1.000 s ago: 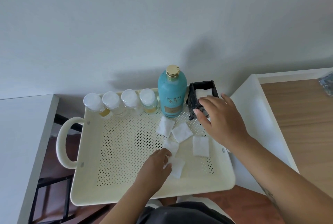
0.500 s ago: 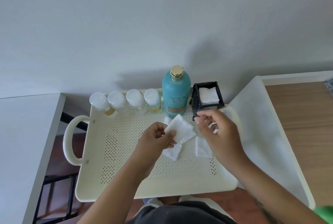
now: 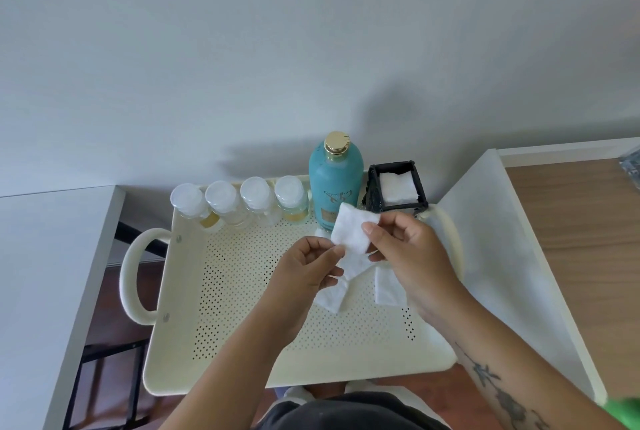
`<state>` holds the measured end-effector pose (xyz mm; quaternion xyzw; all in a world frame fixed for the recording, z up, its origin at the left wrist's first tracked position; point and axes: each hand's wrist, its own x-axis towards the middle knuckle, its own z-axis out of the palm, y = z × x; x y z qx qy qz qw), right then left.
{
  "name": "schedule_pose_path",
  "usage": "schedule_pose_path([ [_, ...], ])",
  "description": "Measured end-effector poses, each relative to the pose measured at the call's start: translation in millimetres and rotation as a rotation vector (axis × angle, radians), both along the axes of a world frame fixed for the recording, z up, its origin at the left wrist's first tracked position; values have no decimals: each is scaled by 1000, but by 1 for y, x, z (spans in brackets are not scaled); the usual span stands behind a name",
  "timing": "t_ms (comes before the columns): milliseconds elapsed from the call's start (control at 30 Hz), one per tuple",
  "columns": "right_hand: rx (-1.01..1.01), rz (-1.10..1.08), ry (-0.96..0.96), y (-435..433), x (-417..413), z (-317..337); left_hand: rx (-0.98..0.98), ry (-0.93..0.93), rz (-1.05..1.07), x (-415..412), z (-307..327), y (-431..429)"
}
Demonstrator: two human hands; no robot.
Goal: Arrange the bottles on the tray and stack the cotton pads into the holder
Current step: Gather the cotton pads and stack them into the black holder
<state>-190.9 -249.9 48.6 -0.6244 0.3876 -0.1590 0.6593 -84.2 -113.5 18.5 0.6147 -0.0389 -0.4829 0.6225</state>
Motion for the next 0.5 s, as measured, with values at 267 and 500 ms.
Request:
schedule_pose_path([
  [267, -365, -39, 120, -69, 10, 18, 476, -620, -222, -4, -37, 17],
  [500, -547, 124, 310, -102, 26, 13, 553, -822, -273, -17, -62, 19],
])
